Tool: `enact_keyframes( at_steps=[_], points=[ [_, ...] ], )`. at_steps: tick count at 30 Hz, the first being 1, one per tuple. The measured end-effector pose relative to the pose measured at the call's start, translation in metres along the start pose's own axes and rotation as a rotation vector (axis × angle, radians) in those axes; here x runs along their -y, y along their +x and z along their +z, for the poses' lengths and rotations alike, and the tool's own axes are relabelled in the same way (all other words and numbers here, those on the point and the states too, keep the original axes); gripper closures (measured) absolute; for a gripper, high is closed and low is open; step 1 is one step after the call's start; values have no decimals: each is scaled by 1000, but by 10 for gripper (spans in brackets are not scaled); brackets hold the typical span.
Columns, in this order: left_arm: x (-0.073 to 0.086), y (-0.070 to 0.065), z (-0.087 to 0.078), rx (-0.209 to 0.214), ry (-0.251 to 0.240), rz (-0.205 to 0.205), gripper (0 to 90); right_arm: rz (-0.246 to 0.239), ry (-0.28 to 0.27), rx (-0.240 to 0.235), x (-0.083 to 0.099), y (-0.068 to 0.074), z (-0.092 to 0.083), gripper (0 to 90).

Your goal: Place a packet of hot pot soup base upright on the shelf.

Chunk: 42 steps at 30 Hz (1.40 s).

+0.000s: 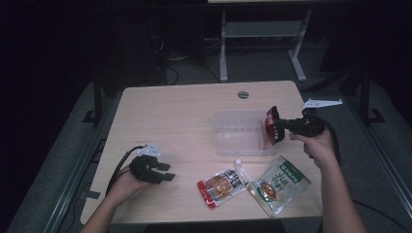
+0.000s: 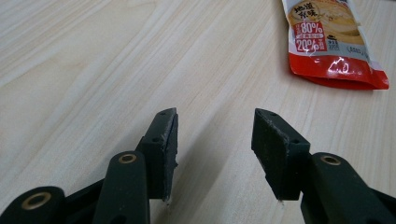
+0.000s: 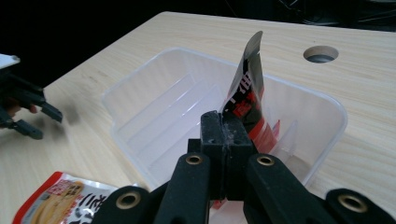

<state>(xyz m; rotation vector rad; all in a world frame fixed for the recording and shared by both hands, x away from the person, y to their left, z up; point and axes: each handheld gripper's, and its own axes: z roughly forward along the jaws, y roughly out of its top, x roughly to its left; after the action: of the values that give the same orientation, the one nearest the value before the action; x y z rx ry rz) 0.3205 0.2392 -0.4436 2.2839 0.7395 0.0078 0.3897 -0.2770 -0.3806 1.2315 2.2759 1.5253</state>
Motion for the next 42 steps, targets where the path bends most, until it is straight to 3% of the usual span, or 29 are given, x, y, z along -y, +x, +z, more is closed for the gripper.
enact_keyframes(
  at_steps=[4, 14, 17, 22, 27, 33, 42],
  points=[
    [0, 0, 0, 2, 0, 0, 503, 6, -9, 14, 0, 1, 2, 848],
    [0, 0, 0, 1, 0, -1, 503, 7, -45, -2, -6, 8, -9, 541],
    [0, 0, -2, -2, -3, 3, 504, -5, -30, -8, -9, 16, -13, 445],
    [0, 0, -2, -2, -8, 0, 502, -29, 6, 43, -6, 27, -19, 338],
    [0, -1, -3, 6, 1, 0, 483, -27, 14, 64, 8, 33, -28, 289],
    [-1, -9, -9, 3, -4, -9, 478, -64, 27, 88, 22, 41, -38, 264],
    [-1, -23, -13, 2, 2, 4, 503, -92, 48, 77, 56, 60, -42, 255]
  ],
)
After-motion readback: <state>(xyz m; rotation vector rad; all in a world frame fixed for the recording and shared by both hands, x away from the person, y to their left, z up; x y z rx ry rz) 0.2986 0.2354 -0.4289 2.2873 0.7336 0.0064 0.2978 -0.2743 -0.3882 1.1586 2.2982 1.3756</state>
